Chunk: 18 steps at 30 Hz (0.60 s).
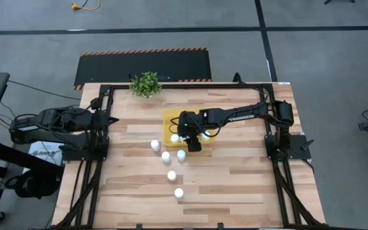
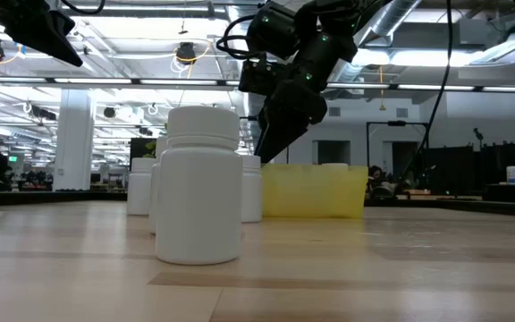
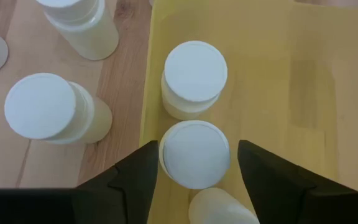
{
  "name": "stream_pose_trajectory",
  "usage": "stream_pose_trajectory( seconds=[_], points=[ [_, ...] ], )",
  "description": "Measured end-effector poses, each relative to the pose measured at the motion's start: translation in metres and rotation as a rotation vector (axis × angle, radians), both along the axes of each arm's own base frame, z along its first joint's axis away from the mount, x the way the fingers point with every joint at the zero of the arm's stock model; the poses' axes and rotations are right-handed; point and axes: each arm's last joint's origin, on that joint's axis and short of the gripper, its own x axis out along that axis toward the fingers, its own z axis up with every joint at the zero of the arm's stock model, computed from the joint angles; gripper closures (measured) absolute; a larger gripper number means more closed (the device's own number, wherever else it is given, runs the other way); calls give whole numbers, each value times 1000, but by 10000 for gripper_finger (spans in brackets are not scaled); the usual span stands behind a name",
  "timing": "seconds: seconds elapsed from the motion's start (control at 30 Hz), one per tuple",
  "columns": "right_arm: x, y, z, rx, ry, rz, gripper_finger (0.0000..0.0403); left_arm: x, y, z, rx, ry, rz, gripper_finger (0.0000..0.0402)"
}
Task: Pick and place pill bottles into a basket
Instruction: Put the white medicine bottle into the yellow bin
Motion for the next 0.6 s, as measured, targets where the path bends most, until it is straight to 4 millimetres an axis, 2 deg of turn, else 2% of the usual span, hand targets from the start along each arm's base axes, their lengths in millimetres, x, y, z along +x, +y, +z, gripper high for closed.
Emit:
stream_pose_trajectory(
  seconds=[0.3,0.5,0.6],
  points=[
    [-4,-1,3,-8,43,1,183,0,0,0,0,0,0,401],
    [-5,-7,21,-22,99,20,184,0,0,0,0,0,0,401],
    [-10,-6,43,-28,118,34,184,0,0,0,0,0,0,401]
  ],
)
